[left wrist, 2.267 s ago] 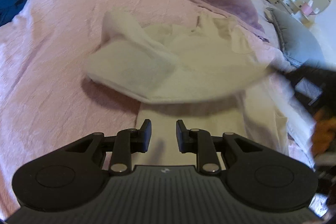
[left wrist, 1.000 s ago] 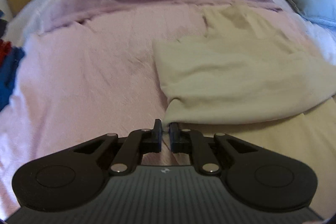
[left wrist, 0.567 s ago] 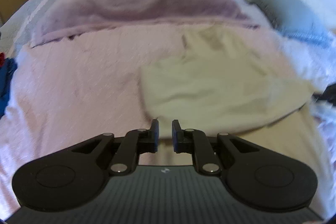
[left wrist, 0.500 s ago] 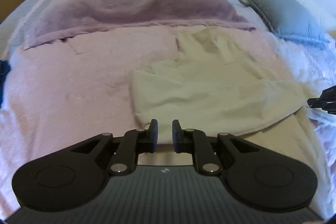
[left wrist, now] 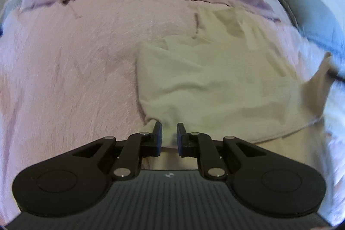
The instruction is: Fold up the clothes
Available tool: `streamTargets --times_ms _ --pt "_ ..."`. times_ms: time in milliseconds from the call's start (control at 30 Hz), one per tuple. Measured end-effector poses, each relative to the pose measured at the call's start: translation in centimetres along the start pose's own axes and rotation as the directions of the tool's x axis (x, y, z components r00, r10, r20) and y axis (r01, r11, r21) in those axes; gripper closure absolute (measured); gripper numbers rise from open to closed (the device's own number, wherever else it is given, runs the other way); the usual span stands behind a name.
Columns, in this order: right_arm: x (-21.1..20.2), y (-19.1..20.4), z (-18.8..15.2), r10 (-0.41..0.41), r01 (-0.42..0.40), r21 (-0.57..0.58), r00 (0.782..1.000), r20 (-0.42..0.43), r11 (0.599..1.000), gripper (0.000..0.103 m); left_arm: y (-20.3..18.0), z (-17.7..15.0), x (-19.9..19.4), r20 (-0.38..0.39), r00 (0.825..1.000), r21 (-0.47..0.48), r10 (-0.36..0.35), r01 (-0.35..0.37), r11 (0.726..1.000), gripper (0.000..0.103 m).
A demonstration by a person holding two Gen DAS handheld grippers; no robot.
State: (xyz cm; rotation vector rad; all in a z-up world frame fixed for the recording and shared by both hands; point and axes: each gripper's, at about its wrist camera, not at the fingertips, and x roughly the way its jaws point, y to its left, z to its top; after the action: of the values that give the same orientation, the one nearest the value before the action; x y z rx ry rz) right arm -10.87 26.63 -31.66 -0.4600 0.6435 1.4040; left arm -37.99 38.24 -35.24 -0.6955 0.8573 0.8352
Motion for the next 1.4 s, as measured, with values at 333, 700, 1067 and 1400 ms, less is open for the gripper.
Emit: streamTargets --times_ms 333,700,1067,1400 --pt "1.0 4.1 -3.3 0.09 -0.097 -0.043 0.984 -0.156 0.994 0.073 1.2 -0.1 -1.1 0.009 1.0 -0.079 -0.027 0.027 0.996 0.091" --pt "1.6 0.3 -3.3 0.065 -0.047 0.126 0.987 -0.145 0.991 0.073 -8.9 2.0 -0.1 0.063 0.978 0.042 -0.199 0.196 0.98 0.091" --pt "-8.1 -12.6 -10.4 -0.046 0.155 0.531 0.976 -0.213 0.833 0.073 -16.8 1.3 8.2 -0.036 0.988 0.168 -0.153 0.156 0.973 0.087" --pt "-20.1 -28.6 -21.7 -0.338 0.11 0.992 0.938 -0.081 0.066 0.057 -15.8 1.1 0.9 0.004 0.987 0.054 -0.162 0.162 0.985 0.088"
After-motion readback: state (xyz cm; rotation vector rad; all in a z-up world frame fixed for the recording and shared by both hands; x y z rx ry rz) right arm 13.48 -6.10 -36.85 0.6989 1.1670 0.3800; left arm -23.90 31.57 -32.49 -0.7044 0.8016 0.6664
